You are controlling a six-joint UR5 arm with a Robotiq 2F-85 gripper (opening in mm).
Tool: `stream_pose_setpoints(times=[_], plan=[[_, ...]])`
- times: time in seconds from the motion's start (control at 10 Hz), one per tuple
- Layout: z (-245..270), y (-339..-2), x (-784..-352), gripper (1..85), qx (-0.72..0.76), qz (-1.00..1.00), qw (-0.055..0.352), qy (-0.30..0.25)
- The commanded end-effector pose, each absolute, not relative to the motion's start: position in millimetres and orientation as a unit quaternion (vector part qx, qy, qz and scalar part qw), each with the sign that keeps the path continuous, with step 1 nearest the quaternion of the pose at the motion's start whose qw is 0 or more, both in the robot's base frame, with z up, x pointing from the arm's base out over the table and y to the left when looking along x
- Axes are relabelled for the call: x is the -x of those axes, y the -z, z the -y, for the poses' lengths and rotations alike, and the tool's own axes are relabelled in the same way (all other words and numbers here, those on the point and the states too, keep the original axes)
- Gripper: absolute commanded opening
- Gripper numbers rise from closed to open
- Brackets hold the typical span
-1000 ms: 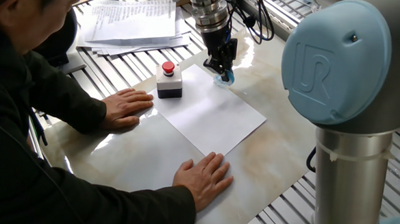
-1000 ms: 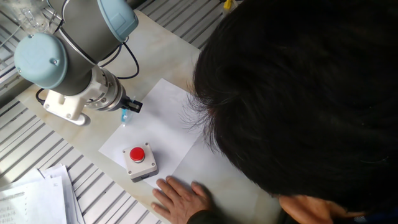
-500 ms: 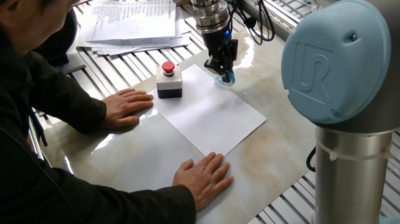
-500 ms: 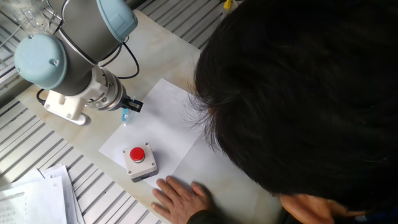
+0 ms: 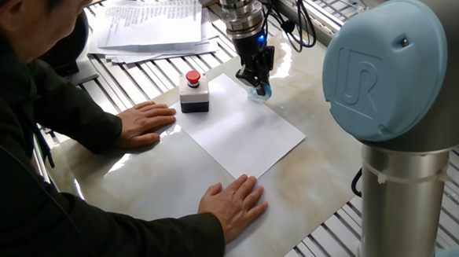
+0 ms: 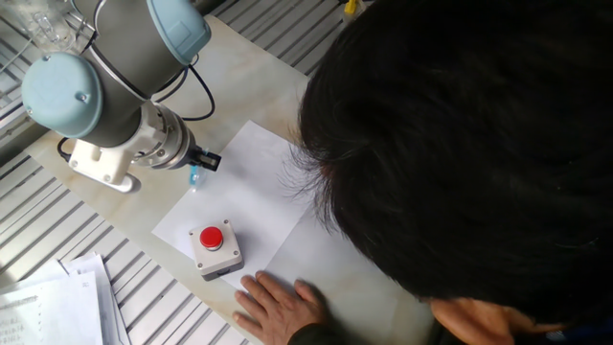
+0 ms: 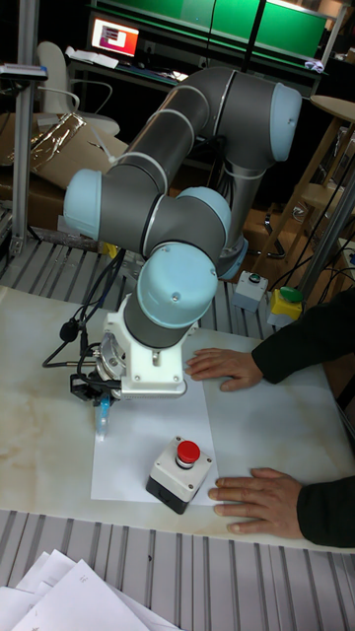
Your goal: Use the correction tape on paper
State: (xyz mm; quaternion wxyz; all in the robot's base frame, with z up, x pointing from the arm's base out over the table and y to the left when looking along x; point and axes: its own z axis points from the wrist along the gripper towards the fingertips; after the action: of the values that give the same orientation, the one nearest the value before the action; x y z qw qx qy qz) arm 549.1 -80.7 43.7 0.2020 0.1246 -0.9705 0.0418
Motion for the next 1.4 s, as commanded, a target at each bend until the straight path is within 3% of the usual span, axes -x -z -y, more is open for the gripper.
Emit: stream_pose_setpoints(times=[0.0,1.3], plan=[[78,-44,-547,1.7,-0.123,0.971,0.202,-0.034],[79,-45,-562,1.7,-0.124,0.974,0.186,-0.042]])
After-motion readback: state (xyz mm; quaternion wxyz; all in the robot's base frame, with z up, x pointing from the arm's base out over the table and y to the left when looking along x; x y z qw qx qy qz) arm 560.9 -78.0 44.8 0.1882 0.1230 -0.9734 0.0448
